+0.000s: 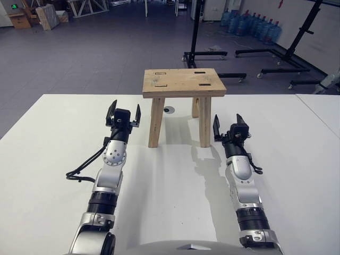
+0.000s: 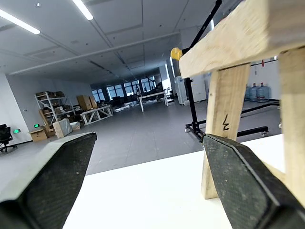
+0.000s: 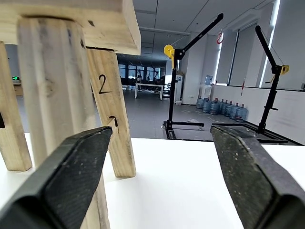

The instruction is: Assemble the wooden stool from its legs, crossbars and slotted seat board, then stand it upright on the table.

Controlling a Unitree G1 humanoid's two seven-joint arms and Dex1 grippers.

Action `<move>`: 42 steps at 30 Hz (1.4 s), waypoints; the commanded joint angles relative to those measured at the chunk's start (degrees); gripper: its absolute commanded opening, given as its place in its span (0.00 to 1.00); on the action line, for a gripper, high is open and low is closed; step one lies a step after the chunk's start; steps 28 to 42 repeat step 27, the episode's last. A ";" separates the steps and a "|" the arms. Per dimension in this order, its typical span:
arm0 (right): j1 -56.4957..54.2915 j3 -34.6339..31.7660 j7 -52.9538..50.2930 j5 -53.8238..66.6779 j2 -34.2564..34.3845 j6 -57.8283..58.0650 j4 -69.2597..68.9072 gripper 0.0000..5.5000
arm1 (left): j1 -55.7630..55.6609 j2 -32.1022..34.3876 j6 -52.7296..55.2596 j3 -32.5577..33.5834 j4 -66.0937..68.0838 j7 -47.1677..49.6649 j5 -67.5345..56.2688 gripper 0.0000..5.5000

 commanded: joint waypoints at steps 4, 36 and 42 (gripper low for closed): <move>-2.02 -1.74 -0.85 1.38 0.10 -1.85 2.81 0.69 | -2.26 -0.26 -0.12 -0.57 2.13 -1.56 -1.14 0.74; 0.06 -0.52 -0.04 -0.66 -0.62 -0.90 -1.03 0.69 | 1.88 -1.65 2.16 -0.11 -3.41 1.64 -0.42 0.74; 0.06 -0.52 -0.04 -0.66 -0.62 -0.90 -1.03 0.69 | 1.88 -1.65 2.16 -0.11 -3.41 1.64 -0.42 0.74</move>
